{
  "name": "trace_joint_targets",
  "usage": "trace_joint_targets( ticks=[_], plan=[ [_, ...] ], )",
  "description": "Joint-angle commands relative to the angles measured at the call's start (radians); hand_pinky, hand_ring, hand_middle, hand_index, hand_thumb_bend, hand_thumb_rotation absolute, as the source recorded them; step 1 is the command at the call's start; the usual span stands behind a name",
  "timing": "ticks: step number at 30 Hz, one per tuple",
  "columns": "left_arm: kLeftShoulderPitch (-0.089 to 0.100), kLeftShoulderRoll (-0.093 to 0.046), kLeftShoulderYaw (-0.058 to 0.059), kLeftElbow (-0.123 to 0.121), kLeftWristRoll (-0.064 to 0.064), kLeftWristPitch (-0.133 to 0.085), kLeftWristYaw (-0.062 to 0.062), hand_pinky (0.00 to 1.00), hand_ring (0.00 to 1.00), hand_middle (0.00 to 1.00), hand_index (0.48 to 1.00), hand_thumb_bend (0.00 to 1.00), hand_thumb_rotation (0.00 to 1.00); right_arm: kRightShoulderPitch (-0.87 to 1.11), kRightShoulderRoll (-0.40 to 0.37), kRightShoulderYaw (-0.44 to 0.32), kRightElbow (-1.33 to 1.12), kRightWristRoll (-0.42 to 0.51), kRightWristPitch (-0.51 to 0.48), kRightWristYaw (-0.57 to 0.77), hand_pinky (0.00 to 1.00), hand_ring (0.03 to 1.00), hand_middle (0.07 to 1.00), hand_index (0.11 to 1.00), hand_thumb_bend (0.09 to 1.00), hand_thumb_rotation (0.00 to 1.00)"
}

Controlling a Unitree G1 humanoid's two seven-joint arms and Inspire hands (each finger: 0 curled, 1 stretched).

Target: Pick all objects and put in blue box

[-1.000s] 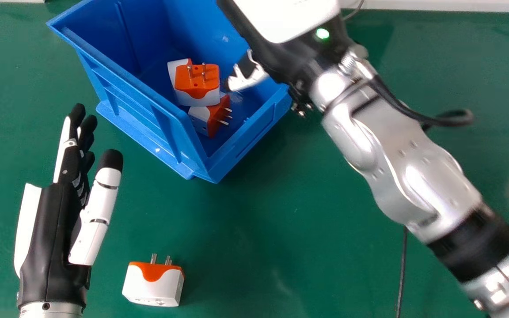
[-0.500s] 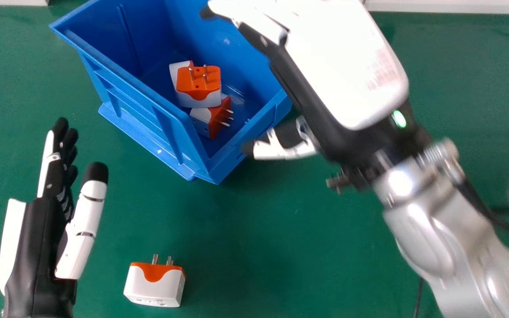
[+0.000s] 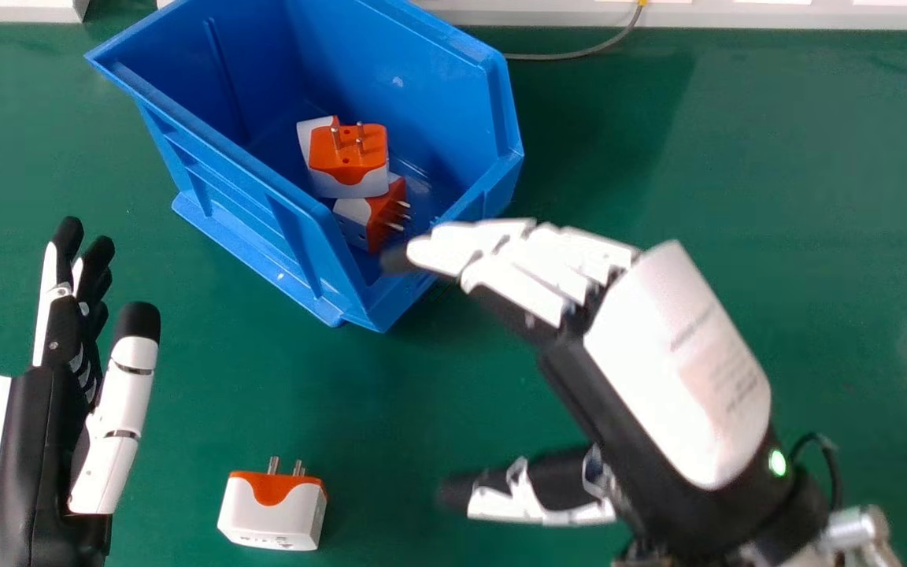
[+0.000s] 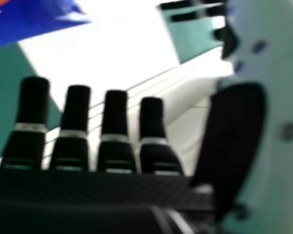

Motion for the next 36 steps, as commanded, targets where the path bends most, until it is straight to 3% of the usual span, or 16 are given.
trace_joint_targets(
  ticks=[1,6,9,13,15,21,25,28,32,36],
  plan=[
    [0.004,0.009,0.014,-0.004,0.000,-0.030,0.001,0.99,0.95,0.95,0.980,0.41,0.90,0.026,-0.007,-0.010,0.009,0.010,-0.057,-0.034,0.55,0.699,0.735,0.729,0.789,0.07],
    [-0.005,0.015,0.014,0.013,0.004,-0.048,-0.010,0.97,0.94,0.94,0.978,0.39,0.90,0.037,-0.011,-0.016,0.068,0.021,-0.152,-0.059,0.55,0.691,0.727,0.718,0.784,0.07],
    [0.000,0.012,0.010,0.002,-0.001,-0.034,-0.016,0.98,0.95,0.95,0.984,0.40,0.91,0.032,-0.011,-0.014,0.098,0.045,-0.199,-0.047,0.54,0.680,0.710,0.701,0.742,0.06],
    [0.007,0.006,0.007,-0.016,0.016,-0.013,-0.011,0.99,0.97,0.97,0.992,0.42,0.93,0.027,0.001,-0.012,0.116,0.042,-0.223,-0.032,0.52,0.666,0.694,0.685,0.673,0.07],
    [0.008,0.006,0.006,-0.021,0.014,-0.010,-0.014,0.99,0.97,0.97,0.995,0.43,0.95,0.028,0.009,-0.008,0.120,0.041,-0.226,-0.023,0.52,0.657,0.685,0.676,0.624,0.09],
    [0.008,0.008,0.008,-0.016,0.013,-0.020,-0.016,1.00,0.98,0.98,0.998,0.43,0.96,0.036,0.028,0.012,0.119,0.041,-0.199,0.031,0.52,0.651,0.679,0.674,0.537,0.17],
    [0.011,0.006,0.006,-0.030,0.012,0.006,-0.015,1.00,0.98,0.97,0.999,0.42,0.96,0.034,0.059,0.030,0.126,0.046,-0.169,0.064,0.53,0.649,0.679,0.682,0.448,0.30],
    [0.008,0.007,0.007,-0.024,0.015,-0.003,-0.015,1.00,0.98,0.97,1.000,0.42,0.96,0.029,0.089,0.048,0.143,0.050,-0.143,0.080,0.52,0.638,0.672,0.682,0.389,0.42],
    [0.003,0.011,0.010,-0.019,0.016,-0.006,-0.016,1.00,0.97,0.97,1.000,0.41,0.97,0.021,0.126,0.068,0.162,0.033,-0.100,0.095,0.51,0.629,0.671,0.682,0.368,0.47],
    [-0.003,0.017,0.014,-0.005,0.006,-0.022,-0.024,1.00,0.97,0.96,1.000,0.41,0.97,0.005,0.159,0.097,0.191,0.010,-0.063,0.093,0.51,0.632,0.680,0.689,0.365,0.50]
  ],
)
